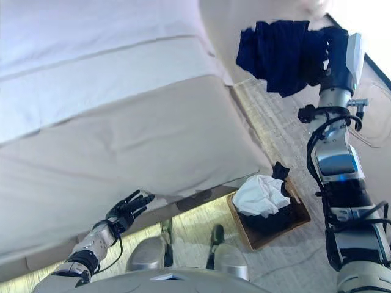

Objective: Pick up the clothes from the bed and place them into the basket

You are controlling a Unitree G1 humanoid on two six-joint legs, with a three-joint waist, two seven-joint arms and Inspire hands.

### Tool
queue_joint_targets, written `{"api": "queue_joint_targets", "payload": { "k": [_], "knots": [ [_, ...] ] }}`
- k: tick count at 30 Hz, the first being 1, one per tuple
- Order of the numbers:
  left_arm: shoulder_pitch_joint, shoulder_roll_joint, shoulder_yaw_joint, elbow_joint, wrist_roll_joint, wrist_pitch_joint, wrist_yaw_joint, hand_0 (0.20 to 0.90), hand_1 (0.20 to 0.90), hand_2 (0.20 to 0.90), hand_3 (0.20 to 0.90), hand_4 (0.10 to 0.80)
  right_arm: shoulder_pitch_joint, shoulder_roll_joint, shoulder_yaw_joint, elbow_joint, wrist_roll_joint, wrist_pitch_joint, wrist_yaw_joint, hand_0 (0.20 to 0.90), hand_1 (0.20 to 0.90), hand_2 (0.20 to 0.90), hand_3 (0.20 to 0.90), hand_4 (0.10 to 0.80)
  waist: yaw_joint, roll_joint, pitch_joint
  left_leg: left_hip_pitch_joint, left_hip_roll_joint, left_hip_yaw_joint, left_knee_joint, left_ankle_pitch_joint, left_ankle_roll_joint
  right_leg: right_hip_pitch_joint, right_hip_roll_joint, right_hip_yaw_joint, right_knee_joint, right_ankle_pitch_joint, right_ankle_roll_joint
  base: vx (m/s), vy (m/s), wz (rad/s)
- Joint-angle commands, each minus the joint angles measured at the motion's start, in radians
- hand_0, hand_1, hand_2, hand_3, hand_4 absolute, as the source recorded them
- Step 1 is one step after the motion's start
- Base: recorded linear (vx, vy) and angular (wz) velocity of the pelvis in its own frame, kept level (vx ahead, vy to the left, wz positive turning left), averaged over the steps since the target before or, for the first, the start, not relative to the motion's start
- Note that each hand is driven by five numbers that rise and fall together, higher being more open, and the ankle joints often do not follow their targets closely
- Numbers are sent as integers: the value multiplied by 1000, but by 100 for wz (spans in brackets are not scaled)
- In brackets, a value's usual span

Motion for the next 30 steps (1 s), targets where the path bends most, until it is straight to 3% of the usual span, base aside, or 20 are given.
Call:
{"api": "queue_joint_targets", "payload": {
  "k": [1,10,16,19,24,28,30],
  "knots": [
    [20,-10,-46,87,48,-12,-35,900,900,900,900,800,-16,-89,-59,-40,-31,-119,-15,300,300,300,200,100,-22,16,-155,59,-22,-16,11,-172,33,-57,46,-9,77,-27,-21,38,-74,-49],
    [64,-14,-27,104,123,-16,-58,900,900,900,900,800,164,-28,-96,52,-81,-90,54,300,300,300,200,100,-61,29,-167,87,-11,33,61,-203,38,-45,49,22,76,-27,-25,52,-117,-31],
    [48,-9,-37,82,116,-15,-64,900,900,900,900,800,175,6,-33,180,-119,-58,51,300,300,300,200,100,-64,57,-103,27,10,22,188,-229,37,-98,34,10,175,-62,-48,-28,-109,-8],
    [32,-17,-58,71,101,-19,-81,900,900,900,900,800,159,7,5,271,-146,-48,65,300,300,300,200,100,-68,90,-54,-9,10,2,245,-237,32,-133,19,-2,246,-89,-64,-14,-41,2],
    [-65,-35,-127,56,8,-56,-95,900,900,900,900,800,7,-24,109,409,-173,4,22,300,300,300,200,100,-77,157,53,-125,-12,-32,302,-228,23,-247,-8,-10,343,-133,-82,-243,0,9],
    [-190,-32,-181,16,-91,-105,-80,900,900,900,900,800,-199,-43,215,532,-129,37,-47,300,300,300,200,100,-71,203,165,-290,-26,-48,347,-200,23,-426,-20,-20,447,-156,-92,-450,-86,8],
    [-225,-23,-195,-40,-140,-128,-83,900,900,900,900,800,-317,-33,289,603,-134,89,-66,300,300,300,200,100,-55,233,228,-384,-41,-68,383,-193,13,-531,-20,-19,544,-203,-97,-274,-171,2]
  ]
}}
